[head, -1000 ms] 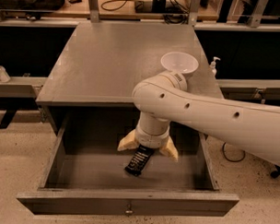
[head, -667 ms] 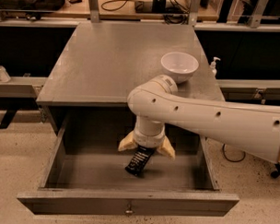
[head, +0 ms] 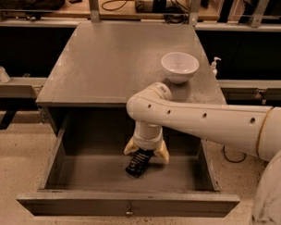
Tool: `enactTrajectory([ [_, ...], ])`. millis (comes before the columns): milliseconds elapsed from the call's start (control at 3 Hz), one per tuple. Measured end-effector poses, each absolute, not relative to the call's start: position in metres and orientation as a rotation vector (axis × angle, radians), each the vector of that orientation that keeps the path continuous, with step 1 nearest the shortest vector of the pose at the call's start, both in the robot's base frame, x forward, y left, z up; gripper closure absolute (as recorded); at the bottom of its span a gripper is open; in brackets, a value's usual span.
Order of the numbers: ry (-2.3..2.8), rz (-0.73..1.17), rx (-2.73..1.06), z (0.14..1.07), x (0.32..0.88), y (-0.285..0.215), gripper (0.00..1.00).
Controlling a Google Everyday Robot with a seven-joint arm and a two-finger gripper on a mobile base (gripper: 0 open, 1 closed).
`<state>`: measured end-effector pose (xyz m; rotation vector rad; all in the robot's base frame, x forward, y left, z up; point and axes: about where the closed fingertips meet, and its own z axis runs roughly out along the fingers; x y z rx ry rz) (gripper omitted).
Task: Pick rxbar chocolate from top drawer and place on counter
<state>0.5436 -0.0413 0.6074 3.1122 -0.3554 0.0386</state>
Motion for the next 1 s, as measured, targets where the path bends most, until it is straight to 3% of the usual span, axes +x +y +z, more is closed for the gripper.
enactTrajectory([
  [1000,-0.47,0.034,3.082,0.5938,0.5403,-0.0314,0.81],
])
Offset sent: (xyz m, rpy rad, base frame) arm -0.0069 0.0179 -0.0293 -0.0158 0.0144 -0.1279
